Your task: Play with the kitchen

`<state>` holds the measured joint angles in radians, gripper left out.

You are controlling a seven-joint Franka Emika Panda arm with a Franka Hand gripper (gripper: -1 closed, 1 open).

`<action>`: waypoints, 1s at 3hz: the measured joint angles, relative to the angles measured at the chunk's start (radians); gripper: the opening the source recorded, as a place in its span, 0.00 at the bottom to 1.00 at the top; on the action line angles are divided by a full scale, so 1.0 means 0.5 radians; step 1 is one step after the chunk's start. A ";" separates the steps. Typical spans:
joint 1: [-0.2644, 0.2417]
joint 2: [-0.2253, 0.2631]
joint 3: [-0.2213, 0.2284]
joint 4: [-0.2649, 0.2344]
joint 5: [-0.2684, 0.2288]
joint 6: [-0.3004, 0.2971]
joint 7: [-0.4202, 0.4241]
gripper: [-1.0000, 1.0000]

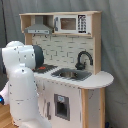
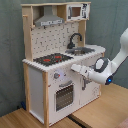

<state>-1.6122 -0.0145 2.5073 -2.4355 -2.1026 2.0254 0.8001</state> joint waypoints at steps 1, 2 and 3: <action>0.000 0.003 -0.001 0.000 0.000 0.004 0.216 0.00; 0.000 0.004 0.000 0.000 0.000 0.005 0.459 0.00; 0.000 0.005 0.000 0.000 -0.001 0.005 0.664 0.00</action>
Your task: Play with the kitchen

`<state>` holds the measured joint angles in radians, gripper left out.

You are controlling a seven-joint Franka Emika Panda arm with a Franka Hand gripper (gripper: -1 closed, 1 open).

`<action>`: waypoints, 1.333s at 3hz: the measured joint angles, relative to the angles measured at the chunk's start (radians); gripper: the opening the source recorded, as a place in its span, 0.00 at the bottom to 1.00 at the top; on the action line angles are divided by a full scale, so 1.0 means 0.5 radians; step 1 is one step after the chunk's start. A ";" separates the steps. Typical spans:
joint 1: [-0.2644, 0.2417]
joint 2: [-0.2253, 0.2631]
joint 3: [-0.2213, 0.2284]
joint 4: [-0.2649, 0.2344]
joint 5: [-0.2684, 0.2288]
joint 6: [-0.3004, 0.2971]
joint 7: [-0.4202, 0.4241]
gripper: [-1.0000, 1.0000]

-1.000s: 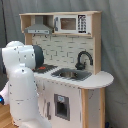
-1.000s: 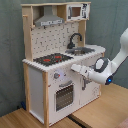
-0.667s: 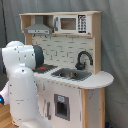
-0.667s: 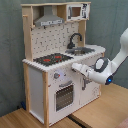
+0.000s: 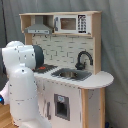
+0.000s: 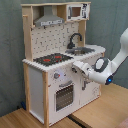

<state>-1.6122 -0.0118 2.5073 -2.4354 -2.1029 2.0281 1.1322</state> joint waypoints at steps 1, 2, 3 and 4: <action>0.000 0.001 0.001 0.000 0.000 0.000 0.222 0.00; 0.000 0.003 0.001 0.000 0.000 0.000 0.436 0.00; 0.000 0.005 0.001 -0.001 0.000 0.000 0.579 0.00; 0.000 0.005 0.001 -0.001 0.000 0.000 0.579 1.00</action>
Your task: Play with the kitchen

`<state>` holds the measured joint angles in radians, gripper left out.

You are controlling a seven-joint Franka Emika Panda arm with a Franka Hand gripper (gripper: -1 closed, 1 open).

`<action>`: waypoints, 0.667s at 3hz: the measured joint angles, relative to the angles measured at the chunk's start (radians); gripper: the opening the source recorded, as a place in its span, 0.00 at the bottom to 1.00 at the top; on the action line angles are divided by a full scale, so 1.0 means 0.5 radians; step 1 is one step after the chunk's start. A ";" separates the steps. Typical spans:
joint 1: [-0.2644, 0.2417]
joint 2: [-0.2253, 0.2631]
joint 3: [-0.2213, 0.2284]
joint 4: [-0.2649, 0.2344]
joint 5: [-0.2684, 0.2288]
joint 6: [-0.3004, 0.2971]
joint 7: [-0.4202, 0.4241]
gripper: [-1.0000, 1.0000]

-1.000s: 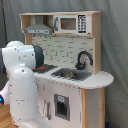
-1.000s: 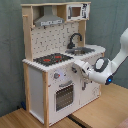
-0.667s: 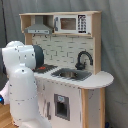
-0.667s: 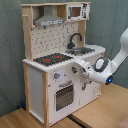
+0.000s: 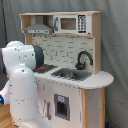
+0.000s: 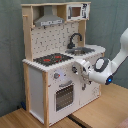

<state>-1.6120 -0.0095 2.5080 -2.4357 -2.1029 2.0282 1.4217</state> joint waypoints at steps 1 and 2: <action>0.004 0.000 0.134 -0.016 0.000 -0.095 -0.024 1.00; 0.005 0.040 0.193 -0.090 0.043 -0.238 -0.135 1.00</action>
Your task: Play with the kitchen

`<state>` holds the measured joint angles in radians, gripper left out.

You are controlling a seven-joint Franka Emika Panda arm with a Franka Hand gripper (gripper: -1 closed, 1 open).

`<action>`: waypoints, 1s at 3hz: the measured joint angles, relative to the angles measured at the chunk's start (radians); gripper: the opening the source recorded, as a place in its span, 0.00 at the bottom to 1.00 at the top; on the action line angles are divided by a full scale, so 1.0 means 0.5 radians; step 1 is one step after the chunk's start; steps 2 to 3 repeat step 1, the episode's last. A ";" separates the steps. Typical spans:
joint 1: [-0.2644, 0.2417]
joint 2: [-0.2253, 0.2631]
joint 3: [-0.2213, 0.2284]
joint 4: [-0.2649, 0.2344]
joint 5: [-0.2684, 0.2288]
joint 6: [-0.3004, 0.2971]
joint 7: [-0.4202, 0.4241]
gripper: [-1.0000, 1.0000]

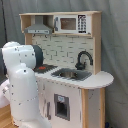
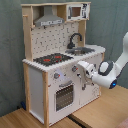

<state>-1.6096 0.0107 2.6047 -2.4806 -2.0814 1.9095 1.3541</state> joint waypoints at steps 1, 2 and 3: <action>0.054 0.126 0.021 -0.102 0.000 -0.034 -0.113 1.00; 0.054 0.126 0.021 -0.102 0.000 -0.034 -0.113 1.00; 0.054 0.126 0.021 -0.102 0.000 -0.034 -0.113 1.00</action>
